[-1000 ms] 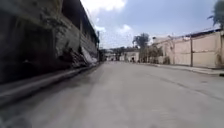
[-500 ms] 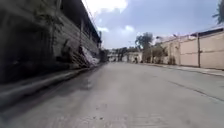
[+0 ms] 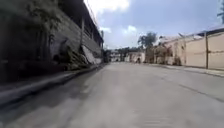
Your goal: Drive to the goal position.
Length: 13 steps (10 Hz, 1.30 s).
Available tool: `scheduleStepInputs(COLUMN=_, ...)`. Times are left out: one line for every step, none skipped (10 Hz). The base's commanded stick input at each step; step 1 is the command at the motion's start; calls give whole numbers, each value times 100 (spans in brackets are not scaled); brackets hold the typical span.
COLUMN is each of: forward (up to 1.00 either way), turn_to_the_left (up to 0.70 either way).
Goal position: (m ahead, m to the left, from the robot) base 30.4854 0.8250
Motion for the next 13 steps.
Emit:
scheduleStepInputs(forward=100, turn_to_the_left=0)
scheduleStepInputs(forward=100, turn_to_the_left=0)
scheduleStepInputs(forward=100, turn_to_the_left=0)
scheduleStepInputs(forward=100, turn_to_the_left=0)
scheduleStepInputs(forward=100, turn_to_the_left=0)
scheduleStepInputs(forward=100, turn_to_the_left=0)
scheduleStepInputs(forward=100, turn_to_the_left=0)
scheduleStepInputs(forward=100, turn_to_the_left=0)
scheduleStepInputs(forward=100, turn_to_the_left=0)
scheduleStepInputs(forward=100, turn_to_the_left=0)
scheduleStepInputs(forward=100, turn_to_the_left=0)
scheduleStepInputs(forward=100, turn_to_the_left=0)
scheduleStepInputs(forward=100, turn_to_the_left=0)
